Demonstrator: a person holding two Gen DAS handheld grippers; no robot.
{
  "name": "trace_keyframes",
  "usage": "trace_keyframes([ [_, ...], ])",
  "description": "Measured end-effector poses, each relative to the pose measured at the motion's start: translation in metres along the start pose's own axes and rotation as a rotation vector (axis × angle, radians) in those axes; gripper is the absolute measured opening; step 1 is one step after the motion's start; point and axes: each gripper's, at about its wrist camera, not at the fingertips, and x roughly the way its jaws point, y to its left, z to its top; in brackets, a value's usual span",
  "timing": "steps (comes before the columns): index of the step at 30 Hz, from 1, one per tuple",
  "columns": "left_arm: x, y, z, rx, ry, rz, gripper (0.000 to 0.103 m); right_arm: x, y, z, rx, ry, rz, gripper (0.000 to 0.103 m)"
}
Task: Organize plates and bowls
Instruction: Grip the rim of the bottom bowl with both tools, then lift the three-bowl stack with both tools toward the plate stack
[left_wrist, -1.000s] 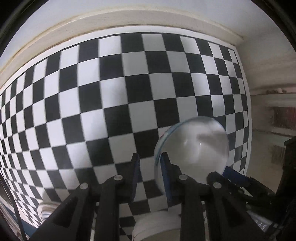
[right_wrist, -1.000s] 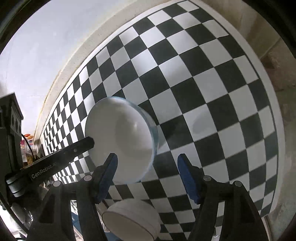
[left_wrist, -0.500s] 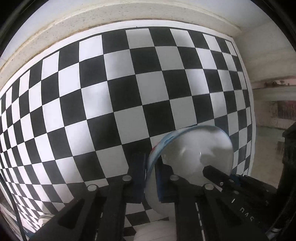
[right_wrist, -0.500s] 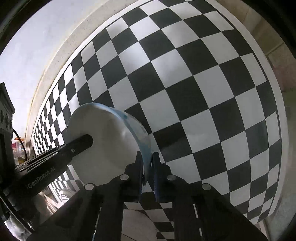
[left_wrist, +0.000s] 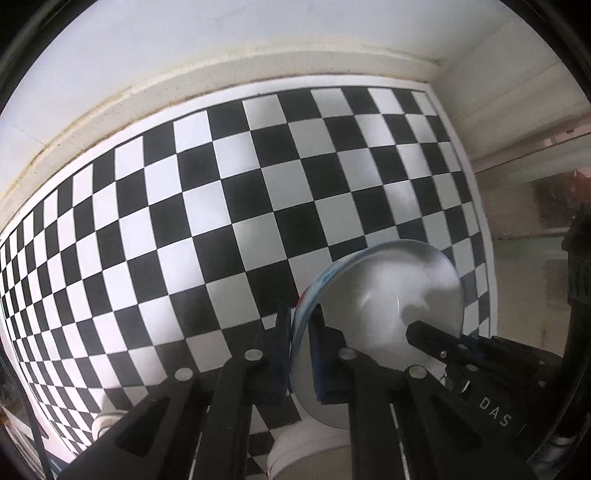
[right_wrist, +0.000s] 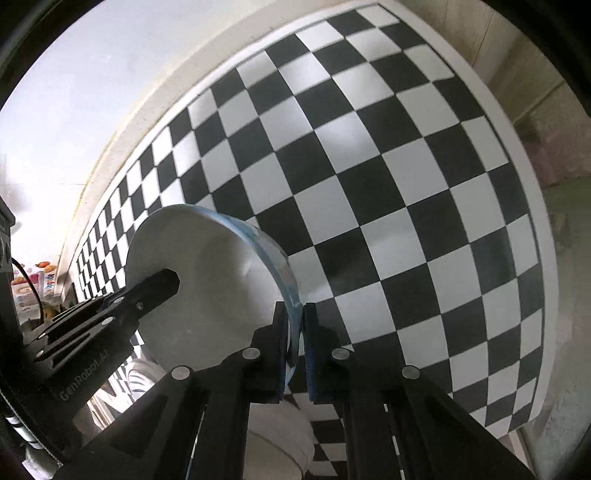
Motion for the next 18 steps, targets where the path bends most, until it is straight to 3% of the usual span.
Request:
trace_keyframes([
  [8, -0.047, 0.006, -0.026, 0.02, -0.071, -0.017, 0.008, -0.043, 0.015, -0.026, -0.049, -0.06, 0.014, 0.009],
  [18, -0.094, 0.003, -0.071, 0.047, -0.146, -0.037, 0.008, -0.094, 0.025, -0.089, -0.097, -0.119, 0.03, 0.009],
])
